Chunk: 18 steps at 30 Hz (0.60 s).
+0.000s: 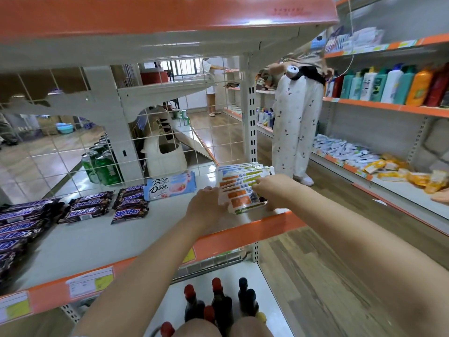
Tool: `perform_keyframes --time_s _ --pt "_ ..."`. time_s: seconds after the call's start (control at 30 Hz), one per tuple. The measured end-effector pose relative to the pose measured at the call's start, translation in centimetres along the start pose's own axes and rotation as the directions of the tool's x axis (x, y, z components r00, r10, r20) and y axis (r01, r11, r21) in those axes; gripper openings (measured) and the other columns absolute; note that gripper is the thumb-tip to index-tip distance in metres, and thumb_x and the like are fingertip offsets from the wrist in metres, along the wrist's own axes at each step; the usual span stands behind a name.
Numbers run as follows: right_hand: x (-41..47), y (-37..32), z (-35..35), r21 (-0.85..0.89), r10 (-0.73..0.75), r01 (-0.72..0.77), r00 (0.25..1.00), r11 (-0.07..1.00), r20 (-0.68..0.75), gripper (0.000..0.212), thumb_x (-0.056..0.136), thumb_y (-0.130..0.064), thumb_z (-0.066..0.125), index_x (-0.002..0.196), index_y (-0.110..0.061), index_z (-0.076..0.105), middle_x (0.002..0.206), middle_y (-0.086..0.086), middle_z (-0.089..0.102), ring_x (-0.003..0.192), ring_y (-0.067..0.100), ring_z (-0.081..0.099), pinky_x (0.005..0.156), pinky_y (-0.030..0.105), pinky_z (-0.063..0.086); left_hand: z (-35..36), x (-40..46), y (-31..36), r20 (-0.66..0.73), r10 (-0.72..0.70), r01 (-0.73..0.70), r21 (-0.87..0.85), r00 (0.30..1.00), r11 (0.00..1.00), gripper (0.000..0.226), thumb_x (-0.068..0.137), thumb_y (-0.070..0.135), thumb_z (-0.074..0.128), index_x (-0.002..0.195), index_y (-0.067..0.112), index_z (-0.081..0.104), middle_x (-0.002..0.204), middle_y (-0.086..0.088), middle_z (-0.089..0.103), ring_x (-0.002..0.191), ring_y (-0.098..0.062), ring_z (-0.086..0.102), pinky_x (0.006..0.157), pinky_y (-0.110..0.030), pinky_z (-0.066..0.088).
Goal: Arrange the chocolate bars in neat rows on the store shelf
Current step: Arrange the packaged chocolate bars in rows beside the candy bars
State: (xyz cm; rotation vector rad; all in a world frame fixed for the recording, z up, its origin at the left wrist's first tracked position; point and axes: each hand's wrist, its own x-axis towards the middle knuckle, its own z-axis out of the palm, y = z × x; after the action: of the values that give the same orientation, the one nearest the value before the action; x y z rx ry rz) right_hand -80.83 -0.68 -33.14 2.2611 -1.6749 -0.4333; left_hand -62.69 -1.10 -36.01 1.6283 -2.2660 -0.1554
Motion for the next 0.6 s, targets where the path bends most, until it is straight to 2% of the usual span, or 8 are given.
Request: perform_keyframes --time_s 0.27,0.47,0.6 --pt "0.9 -0.1 -0.2 -0.002 -0.007 0.007 1.0 1.0 0.023 0.048 0.077 -0.025 0.074 0.116 -0.01 0.051 0.117 0.005 0.051 0.105 0.023 0.056 0.066 0.032 0.041 0.5 0.6 -1.5 -0.017 -0.022 0.023 0.018 1.0 1.0 0.045 0.093 0.036 0.049 0.128 0.008 0.049 0.127 -0.009 0.053 0.118 -0.023 0.049 0.092 -0.031 0.042" --pt "0.2 -0.1 0.0 0.043 0.03 -0.028 0.998 0.999 -0.053 0.051 0.078 -0.026 0.072 0.118 -0.008 0.047 0.118 0.007 0.047 0.105 0.024 0.053 0.072 0.034 0.045 0.3 0.7 -2.5 -0.055 -0.011 0.012 0.026 0.998 1.0 0.045 0.094 0.036 0.049 0.129 0.008 0.048 0.129 -0.009 0.051 0.12 -0.023 0.048 0.093 -0.031 0.042" --pt "0.5 -0.7 -0.6 0.016 0.076 -0.075 0.984 0.997 -0.16 0.045 0.082 -0.025 0.065 0.119 -0.009 0.046 0.119 0.006 0.044 0.103 0.02 0.048 0.067 0.031 0.042 -0.2 0.4 -3.0 -0.115 0.023 -0.021 0.021 0.993 1.0 0.045 0.096 0.037 0.044 0.131 0.009 0.046 0.132 -0.007 0.048 0.123 -0.021 0.044 0.094 -0.03 0.04"
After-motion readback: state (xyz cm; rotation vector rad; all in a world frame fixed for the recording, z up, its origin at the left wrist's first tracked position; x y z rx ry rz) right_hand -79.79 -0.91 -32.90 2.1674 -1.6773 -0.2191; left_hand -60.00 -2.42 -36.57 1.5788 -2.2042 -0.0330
